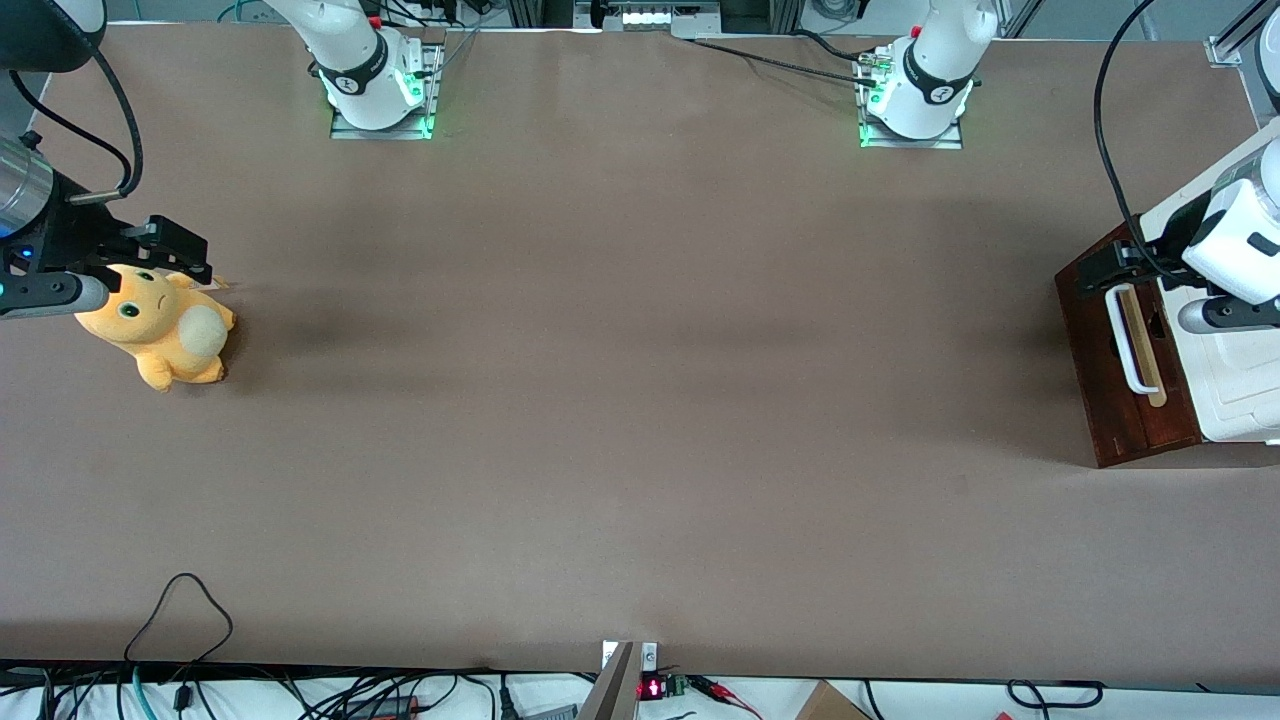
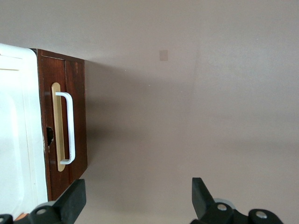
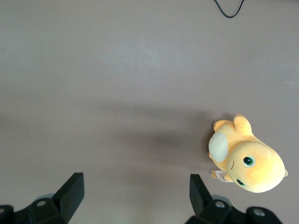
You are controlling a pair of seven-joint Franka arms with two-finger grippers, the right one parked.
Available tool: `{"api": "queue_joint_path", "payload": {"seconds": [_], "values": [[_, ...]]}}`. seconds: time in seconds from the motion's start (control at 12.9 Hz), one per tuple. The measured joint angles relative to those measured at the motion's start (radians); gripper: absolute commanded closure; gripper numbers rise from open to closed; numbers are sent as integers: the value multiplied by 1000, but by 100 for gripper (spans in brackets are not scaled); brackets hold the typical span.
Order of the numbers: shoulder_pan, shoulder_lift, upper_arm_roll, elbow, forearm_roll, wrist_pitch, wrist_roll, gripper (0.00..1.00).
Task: Open lower drawer with left arm only
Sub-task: 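Move the left gripper toward the lower drawer's white handle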
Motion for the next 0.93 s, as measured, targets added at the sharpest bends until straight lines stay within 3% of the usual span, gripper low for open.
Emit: {"api": "queue_joint_path", "payload": {"seconds": [0.93], "values": [[-10,1,-6,12,0,-55,2,0]]}}
